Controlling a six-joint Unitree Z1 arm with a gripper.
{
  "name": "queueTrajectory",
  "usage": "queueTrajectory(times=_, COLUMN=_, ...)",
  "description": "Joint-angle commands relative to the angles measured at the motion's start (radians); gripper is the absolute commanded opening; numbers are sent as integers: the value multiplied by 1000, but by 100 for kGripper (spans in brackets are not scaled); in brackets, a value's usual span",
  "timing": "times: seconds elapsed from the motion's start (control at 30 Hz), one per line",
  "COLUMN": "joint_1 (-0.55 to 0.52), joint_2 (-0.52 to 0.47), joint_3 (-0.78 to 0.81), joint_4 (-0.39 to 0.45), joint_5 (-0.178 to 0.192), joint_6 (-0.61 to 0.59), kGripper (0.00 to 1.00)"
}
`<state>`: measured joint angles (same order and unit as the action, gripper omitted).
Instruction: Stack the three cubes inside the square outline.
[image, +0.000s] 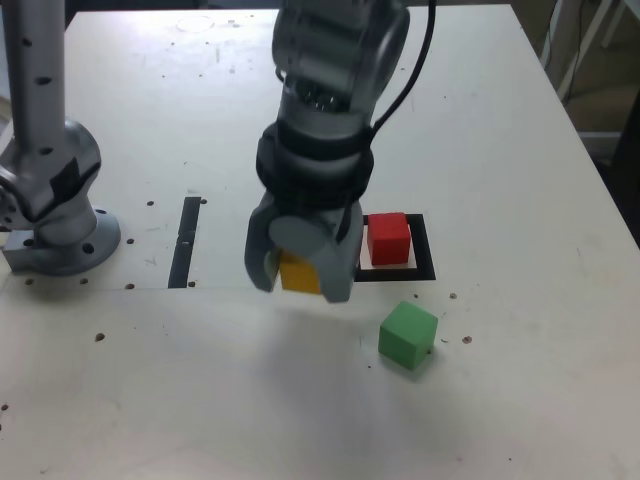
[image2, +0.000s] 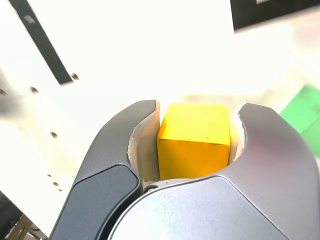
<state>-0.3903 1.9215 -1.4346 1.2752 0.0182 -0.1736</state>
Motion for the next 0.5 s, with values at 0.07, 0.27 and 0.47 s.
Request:
queueTrajectory(times=0.07, joint_1=43, joint_2=-9, joint_3=-32, joint_4=13, joint_5=13, joint_6=34, kGripper=45)
queueTrajectory(times=0.27, joint_1=100, joint_2=-2, joint_3=-105, joint_4=26, joint_5=41, joint_6=64, kGripper=39)
queueTrajectory(times=0.47, joint_1=155, joint_2=25, joint_3=-160, joint_4=40, joint_5=46, joint_6=91, kGripper=38)
